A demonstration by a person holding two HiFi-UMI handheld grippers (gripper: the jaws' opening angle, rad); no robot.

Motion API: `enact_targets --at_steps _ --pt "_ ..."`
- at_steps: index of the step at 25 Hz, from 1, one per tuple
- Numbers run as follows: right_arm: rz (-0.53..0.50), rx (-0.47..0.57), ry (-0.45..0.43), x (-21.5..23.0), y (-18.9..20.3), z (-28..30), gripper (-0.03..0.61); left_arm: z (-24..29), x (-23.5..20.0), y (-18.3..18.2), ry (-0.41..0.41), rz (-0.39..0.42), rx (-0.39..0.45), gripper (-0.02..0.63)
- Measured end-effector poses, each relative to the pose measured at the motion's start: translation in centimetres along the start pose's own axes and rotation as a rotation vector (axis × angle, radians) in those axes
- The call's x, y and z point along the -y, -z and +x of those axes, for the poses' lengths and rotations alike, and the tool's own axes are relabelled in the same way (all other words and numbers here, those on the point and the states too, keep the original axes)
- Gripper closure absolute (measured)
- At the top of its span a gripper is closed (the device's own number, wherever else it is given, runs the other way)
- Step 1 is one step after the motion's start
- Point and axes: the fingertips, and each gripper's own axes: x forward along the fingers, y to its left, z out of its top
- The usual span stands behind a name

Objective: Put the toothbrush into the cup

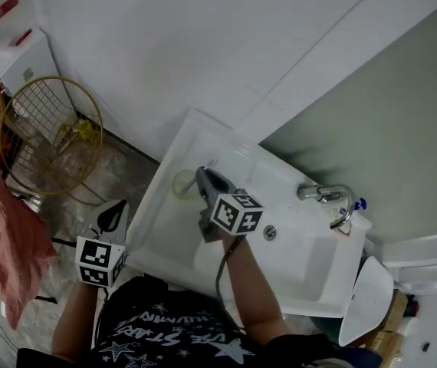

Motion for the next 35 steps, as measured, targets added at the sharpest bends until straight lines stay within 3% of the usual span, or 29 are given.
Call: enact_targets --at_steps 6,7,14,23,35 --pt "-0.003 -0.008 -0.014 -0.2 0.2 0.2 0.548 -0.2 0.0 0.7 -0.008 0.000 -0.025 0.606" --pt "-0.004 -0.016 -0.015 -0.2 0.3 0.2 0.512 -0.3 0.1 0.7 -0.010 0.000 -0.025 0.605" --pt "-0.012 -0.022 -0.027 -0.2 0.1 -0.6 0.444 -0.8 0.5 0.0 -0.036 0.015 -0.012 0.604" --pt "-0.030 0.021 -0.066 -0.8 -1.5 -4.3 0.442 -2.5 1.9 -2.3 -0.095 0.038 0.063 0.605" --pt "-0.122 0.113 -0.145 -3.0 -3.8 -11.9 0.455 -6.3 7.6 -3.0 -0.142 0.048 0.113 0.606"
